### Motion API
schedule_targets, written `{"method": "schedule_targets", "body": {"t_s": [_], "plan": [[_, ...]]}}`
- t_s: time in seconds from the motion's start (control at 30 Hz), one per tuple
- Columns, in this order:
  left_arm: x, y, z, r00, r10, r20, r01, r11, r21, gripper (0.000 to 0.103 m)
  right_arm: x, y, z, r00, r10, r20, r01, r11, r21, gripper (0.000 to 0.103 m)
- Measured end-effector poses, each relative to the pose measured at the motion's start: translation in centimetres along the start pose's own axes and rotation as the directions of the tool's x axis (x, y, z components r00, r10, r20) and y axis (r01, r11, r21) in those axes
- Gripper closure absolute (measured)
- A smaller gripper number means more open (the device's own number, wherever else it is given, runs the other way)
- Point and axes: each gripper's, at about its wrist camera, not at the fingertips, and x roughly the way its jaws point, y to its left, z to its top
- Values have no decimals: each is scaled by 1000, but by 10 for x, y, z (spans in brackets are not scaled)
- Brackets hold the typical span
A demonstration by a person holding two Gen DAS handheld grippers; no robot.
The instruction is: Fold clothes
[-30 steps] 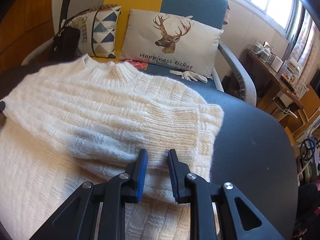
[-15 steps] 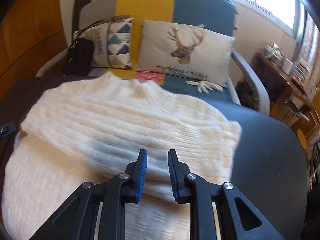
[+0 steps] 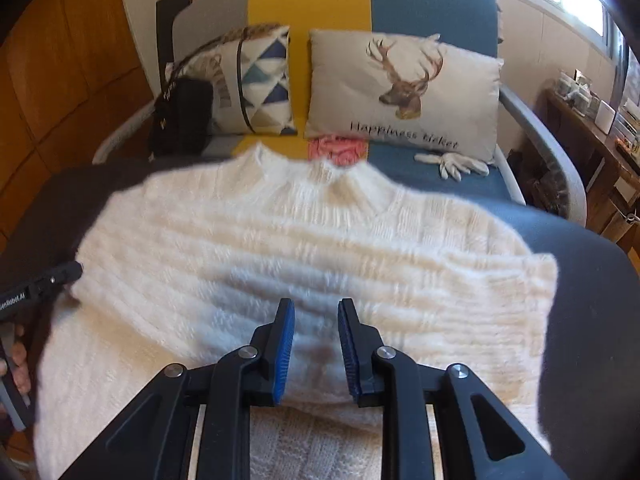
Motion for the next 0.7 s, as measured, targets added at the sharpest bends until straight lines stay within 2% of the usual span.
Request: {"method": "schedule_targets", "body": {"t_s": [0.07,0.17,0.23,0.3,0.33,0.43,0.5,0.6,0.67,0.7], "plan": [[-7,-11,7,998,-32,45,31,999,31,56,-2,2,9,1000,25,16,-25,1000,2,80],[5,-35,23,997,-38,65,30,992,120,56,14,8,21,998,59,11,-59,998,-17,80],[32,-34,29,999,35,21,-37,987,156,56,33,14,26,997,79,-26,-80,997,-20,80],[62,-29,32,993,113,-35,-105,978,181,56,52,15,27,996,72,-52,-74,997,-24,83],[70,-24,32,992,117,-42,-107,977,185,54,59,14,26,997,61,-56,-62,998,-23,83],[64,-28,36,995,98,-9,-94,972,216,54,51,-4,27,989,140,-39,-137,988,77,84],[59,-37,40,997,78,11,-78,968,240,54,37,-14,29,997,80,-7,-79,994,73,84],[52,-49,47,998,46,40,-55,960,276,54,33,-35,36,998,57,5,-57,993,105,84],[60,-58,52,999,37,31,-45,952,302,54,43,-46,42,1000,20,-10,-19,993,119,84],[70,-61,54,998,59,17,-61,947,316,54,51,-50,44,999,-15,-34,19,993,115,84]]}}
